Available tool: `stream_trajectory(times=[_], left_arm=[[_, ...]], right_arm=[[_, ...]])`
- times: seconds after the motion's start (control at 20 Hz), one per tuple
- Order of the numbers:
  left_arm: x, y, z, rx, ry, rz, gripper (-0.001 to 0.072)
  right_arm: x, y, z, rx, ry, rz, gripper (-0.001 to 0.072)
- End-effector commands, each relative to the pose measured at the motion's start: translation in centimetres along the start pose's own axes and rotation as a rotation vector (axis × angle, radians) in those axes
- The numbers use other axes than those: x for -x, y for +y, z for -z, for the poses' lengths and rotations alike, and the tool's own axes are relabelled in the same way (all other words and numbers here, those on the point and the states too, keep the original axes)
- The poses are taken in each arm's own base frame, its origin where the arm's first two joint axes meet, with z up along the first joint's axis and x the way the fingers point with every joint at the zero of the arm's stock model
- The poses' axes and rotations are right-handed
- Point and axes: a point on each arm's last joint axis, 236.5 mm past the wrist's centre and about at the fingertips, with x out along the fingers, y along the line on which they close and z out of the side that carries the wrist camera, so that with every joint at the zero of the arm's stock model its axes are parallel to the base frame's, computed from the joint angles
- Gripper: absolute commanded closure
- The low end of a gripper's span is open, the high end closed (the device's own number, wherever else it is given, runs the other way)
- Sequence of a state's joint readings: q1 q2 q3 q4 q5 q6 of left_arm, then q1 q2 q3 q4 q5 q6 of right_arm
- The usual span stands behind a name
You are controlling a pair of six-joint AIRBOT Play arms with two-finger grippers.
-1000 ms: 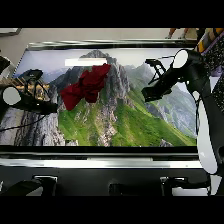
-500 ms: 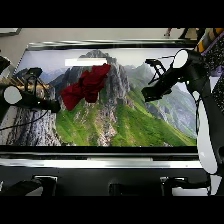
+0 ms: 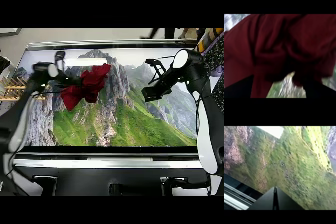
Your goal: Fold the clothes and pants, and hang the long-sleeved shirts on hangers.
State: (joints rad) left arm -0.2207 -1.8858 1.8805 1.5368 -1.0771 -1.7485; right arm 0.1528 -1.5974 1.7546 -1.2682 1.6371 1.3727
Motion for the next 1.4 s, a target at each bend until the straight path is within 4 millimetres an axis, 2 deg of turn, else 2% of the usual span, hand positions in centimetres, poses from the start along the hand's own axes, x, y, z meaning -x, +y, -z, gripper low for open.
stream_trajectory(times=[0.0, 0.1, 0.25, 0.3, 0.35, 0.4, 0.5, 0.55, 0.65, 0.75, 0.85, 0.9, 1.0, 1.15, 1.25, 1.35], left_arm=[[-6.6, -1.7, -0.7, -0.004, 0.011, 0.014, -0.0013], [-8.4, -2.4, 0.1, 0.001, 0.025, 0.031, -0.0013], [-9.3, -3.2, 1.4, 0.023, 0.071, 0.066, 0.0002], [-9.2, -3.4, 1.8, 0.017, 0.088, 0.075, 0.0243], [-8.8, -3.7, 2.2, -0.009, 0.108, 0.089, 0.0557], [-8.1, -4.1, 2.8, -0.03, 0.137, 0.113, 0.0693], [-5.6, -4.3, 3.9, -0.045, 0.208, 0.131, 0.0694], [-3.8, -4.5, 4.5, -0.072, 0.244, 0.14, 0.0695], [0.8, -6.1, 5.5, -0.125, 0.289, 0.196, 0.0696], [5.2, -9.1, 7.2, -0.147, 0.314, 0.27, 0.0696], [8.6, -13.0, 10.7, -0.184, 0.366, 0.341, 0.0696], [9.9, -15.1, 13.1, -0.196, 0.401, 0.365, 0.0696], [11.1, -18.8, 18.2, -0.247, 0.473, 0.381, 0.0696], [10.8, -23.9, 25.8, -0.334, 0.561, 0.384, 0.0695], [9.8, -25.8, 29.2, -0.387, 0.576, 0.376, 0.0695], [9.2, -26.0, 30.4, -0.387, 0.593, 0.364, 0.0693]], right_arm=[[0.0, -0.1, -0.5, 0.0, -0.022, 0.004, 0.0681], [0.0, -0.2, -1.0, 0.0, -0.042, 0.008, 0.0681], [0.0, -0.2, -1.1, -0.005, -0.047, 0.009, 0.0681], [0.0, -0.2, -1.1, -0.012, -0.047, 0.009, 0.0681], [0.0, -0.2, -1.1, -0.024, -0.046, 0.008, 0.068], [0.0, -0.1, -0.9, -0.043, -0.039, 0.007, 0.068], [0.0, 0.0, -0.2, -0.064, -0.007, 0.001, 0.0681], [0.0, 0.2, 0.6, -0.067, 0.026, -0.004, 0.0681], [0.2, 0.5, 2.3, -0.088, 0.095, -0.015, 0.0681], [1.1, 1.1, 3.6, -0.081, 0.129, -0.019, 0.0681], [2.9, 1.5, 4.4, -0.06, 0.115, -0.01, 0.0681], [3.8, 1.6, 4.6, -0.056, 0.093, 0.008, 0.0681], [5.9, 2.3, 4.9, -0.039, 0.038, 0.02, 0.0681], [8.9, 3.5, 6.1, -0.018, -0.022, 0.034, 0.0681], [10.6, 4.1, 6.5, -0.003, -0.077, 0.045, 0.0681], [11.8, 4.6, 6.6, 0.01, -0.125, 0.054, 0.0681]])
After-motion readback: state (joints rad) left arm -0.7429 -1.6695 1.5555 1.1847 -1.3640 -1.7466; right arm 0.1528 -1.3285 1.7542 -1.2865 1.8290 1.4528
